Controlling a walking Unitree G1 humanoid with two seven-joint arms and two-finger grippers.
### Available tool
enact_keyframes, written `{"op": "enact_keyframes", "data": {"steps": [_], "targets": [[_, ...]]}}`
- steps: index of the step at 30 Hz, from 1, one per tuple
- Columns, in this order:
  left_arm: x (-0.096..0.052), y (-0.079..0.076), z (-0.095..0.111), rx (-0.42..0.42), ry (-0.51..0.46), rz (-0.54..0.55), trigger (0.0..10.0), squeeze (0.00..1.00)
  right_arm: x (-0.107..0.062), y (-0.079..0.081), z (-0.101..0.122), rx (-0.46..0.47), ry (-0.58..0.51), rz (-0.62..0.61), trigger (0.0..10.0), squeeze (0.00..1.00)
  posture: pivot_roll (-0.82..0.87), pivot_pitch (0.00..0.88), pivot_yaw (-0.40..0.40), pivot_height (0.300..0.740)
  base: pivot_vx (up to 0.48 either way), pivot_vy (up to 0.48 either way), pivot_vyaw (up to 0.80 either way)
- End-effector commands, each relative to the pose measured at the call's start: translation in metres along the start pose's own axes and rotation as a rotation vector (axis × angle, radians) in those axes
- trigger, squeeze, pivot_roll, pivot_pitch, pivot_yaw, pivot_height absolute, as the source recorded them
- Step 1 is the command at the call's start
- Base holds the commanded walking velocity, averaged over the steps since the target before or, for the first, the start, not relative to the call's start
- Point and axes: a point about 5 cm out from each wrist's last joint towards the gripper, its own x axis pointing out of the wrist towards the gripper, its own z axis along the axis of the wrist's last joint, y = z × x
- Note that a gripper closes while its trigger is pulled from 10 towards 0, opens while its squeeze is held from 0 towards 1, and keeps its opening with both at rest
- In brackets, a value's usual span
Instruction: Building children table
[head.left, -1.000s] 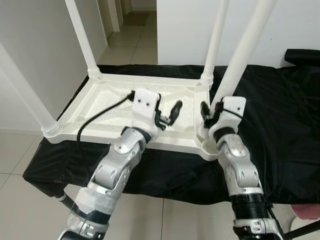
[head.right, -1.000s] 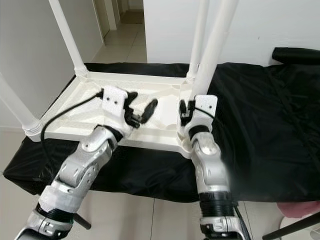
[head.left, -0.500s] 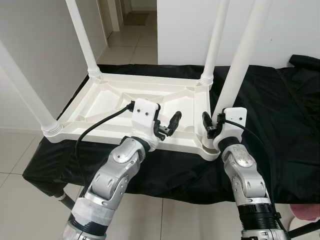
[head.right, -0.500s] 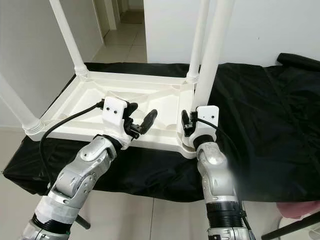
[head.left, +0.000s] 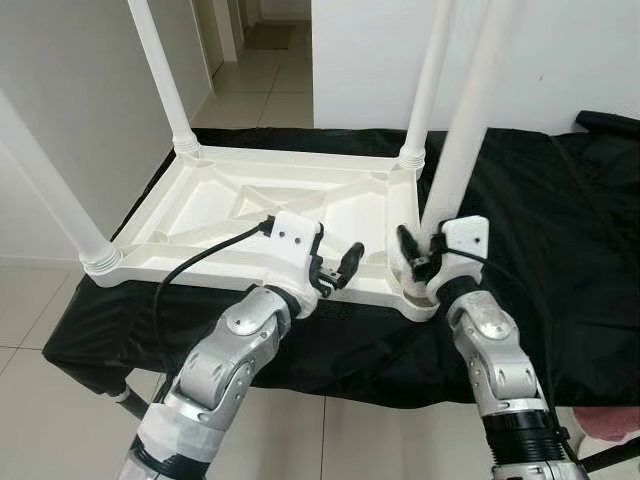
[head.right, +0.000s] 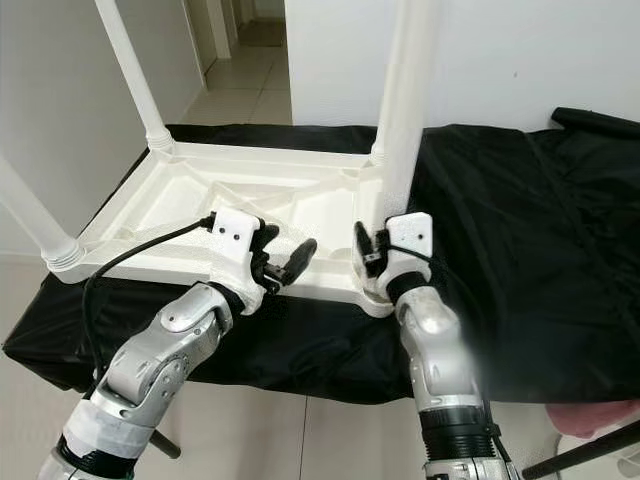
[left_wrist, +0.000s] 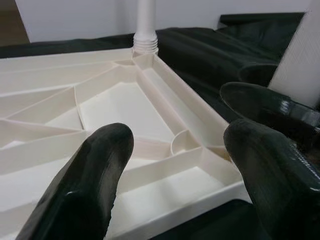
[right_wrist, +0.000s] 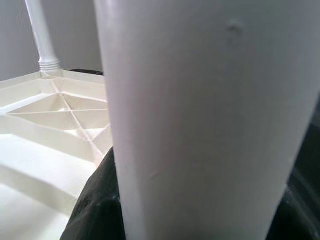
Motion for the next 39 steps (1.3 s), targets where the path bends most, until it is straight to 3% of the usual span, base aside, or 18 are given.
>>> {"op": "enact_keyframes", "data": {"steps": [1,13,24,39], "targets": [[-0.001,-0.006,0.003,0.006,0.006,-0.117,10.0,0.0,-0.003,0.002,0.004,-0.016,-0.038,0.023,10.0,0.0,-0.01,0.01,0.068,0.74,0.0,0.0,0.0],[-0.002,-0.008,0.002,0.035,0.002,-0.115,10.0,0.0,-0.018,-0.004,-0.012,-0.064,-0.017,0.031,10.0,0.0,-0.02,0.008,0.061,0.74,0.0,0.0,0.0],[0.0,-0.009,0.004,0.037,0.002,-0.117,10.0,0.0,-0.011,0.0,-0.014,-0.149,-0.055,0.11,10.0,0.0,-0.02,0.003,0.062,0.74,0.0,0.0,0.0],[0.0,-0.005,0.008,0.047,-0.009,-0.098,10.0,0.0,-0.013,0.011,-0.022,-0.171,-0.054,0.191,10.0,0.0,-0.01,0.006,0.072,0.74,0.0,0.0,0.0]]}}
